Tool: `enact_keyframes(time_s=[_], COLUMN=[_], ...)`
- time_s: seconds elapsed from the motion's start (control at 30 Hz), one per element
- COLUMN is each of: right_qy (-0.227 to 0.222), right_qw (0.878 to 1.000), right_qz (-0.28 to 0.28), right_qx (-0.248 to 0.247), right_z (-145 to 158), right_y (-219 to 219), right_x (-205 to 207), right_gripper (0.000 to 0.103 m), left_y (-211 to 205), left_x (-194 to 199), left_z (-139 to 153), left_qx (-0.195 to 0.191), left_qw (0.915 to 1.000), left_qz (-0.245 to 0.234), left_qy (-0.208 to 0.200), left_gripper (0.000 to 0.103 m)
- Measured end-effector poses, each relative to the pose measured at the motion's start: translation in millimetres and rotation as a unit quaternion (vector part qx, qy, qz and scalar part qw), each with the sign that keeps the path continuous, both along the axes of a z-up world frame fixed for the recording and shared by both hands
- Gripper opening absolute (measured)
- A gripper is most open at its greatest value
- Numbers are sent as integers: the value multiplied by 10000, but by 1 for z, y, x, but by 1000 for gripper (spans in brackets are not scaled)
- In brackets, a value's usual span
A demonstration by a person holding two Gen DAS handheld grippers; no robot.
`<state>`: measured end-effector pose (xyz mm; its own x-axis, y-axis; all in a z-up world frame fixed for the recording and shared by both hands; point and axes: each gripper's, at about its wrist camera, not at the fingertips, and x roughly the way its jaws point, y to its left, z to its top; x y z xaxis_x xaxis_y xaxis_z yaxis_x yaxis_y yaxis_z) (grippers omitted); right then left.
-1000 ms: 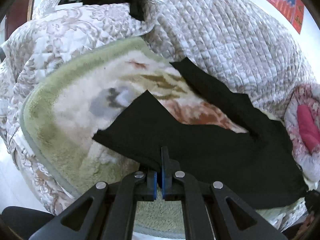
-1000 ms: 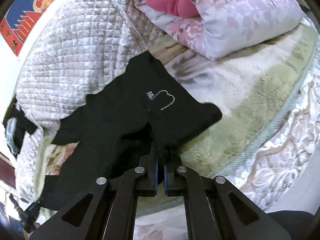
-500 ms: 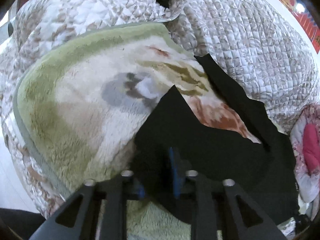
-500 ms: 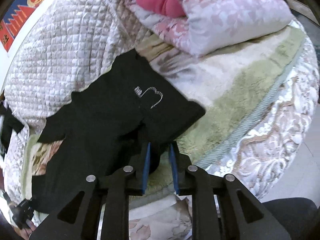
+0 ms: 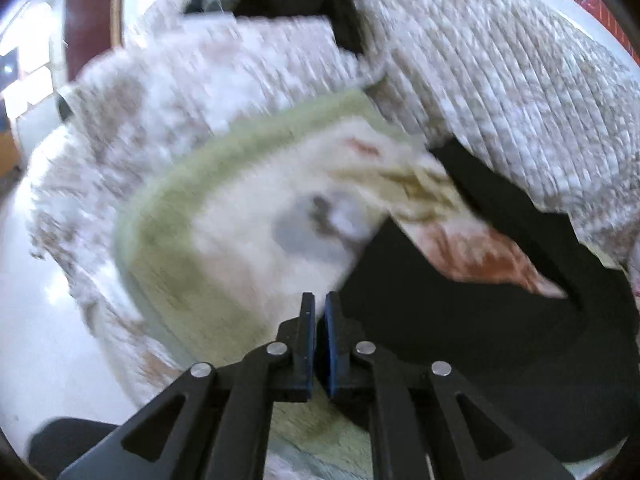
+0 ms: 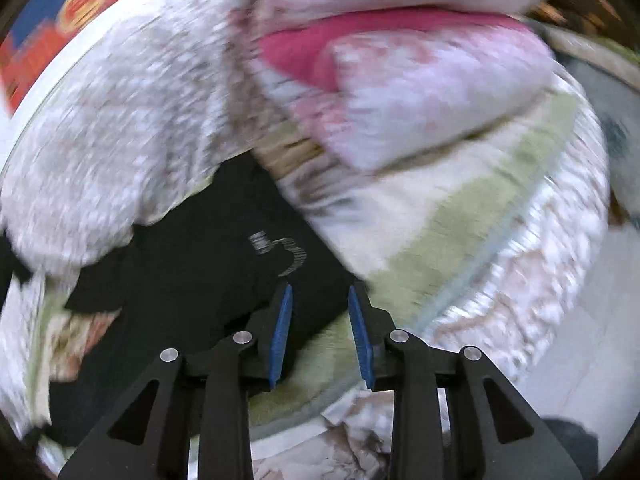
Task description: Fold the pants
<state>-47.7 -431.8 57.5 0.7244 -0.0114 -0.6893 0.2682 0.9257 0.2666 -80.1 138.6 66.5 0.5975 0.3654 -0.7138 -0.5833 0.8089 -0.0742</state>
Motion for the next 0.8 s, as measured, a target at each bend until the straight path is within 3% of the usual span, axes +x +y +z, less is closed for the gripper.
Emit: enact_keyframes(time_s=[0.1,0.17,0.2,0.3,0.4,0.43,0.5,0.57,0.6,0.67,0.8], right_qy=[173,318,391,739,902,896,807,725,697,646,469], right_qw=[9970,9918,9888,9817,9819,9829,9854,9866,9870,9877,9883], right_qz=[733,1216,1413,1675,1566,1538,1479,1437,1422,1401,1425], right_qx=[-177,-252,-286,-529,-556,-477,-253,-261,-274,-232,-279], right_z=[-4,-8,-9,-23,-39,-42,-44,-43,-43,-43,-35], right_y=[26,46,54,71,66,63,56,54,56,58,64], right_x=[26,47,58,84,92,89,88,88,87,88,88], right_gripper=[30,30,30,30,30,30,30,30,30,30,30], left_y=[-13,-27,-35,-61,-75,-78,-77,-74,-70,-64,-63], left_x=[9,25,36,76,107,111,117,122,125,128,119], left_z=[20,24,23,6,-28,-40,-50,-53,-54,-53,-44], left_qx=[147,-57,-171,-520,-910,-952,-799,-194,-111,-271,-60], left_qw=[9986,9945,9910,9719,9549,9540,9572,9697,9731,9760,9820], left_qz=[-416,-971,-1278,-2295,-2768,-2744,-2657,-2280,-2127,-2001,-1719], left_qy=[-277,-378,-351,-17,564,742,820,860,874,819,778], left_gripper=[22,37,38,43,43,43,44,44,44,43,43])
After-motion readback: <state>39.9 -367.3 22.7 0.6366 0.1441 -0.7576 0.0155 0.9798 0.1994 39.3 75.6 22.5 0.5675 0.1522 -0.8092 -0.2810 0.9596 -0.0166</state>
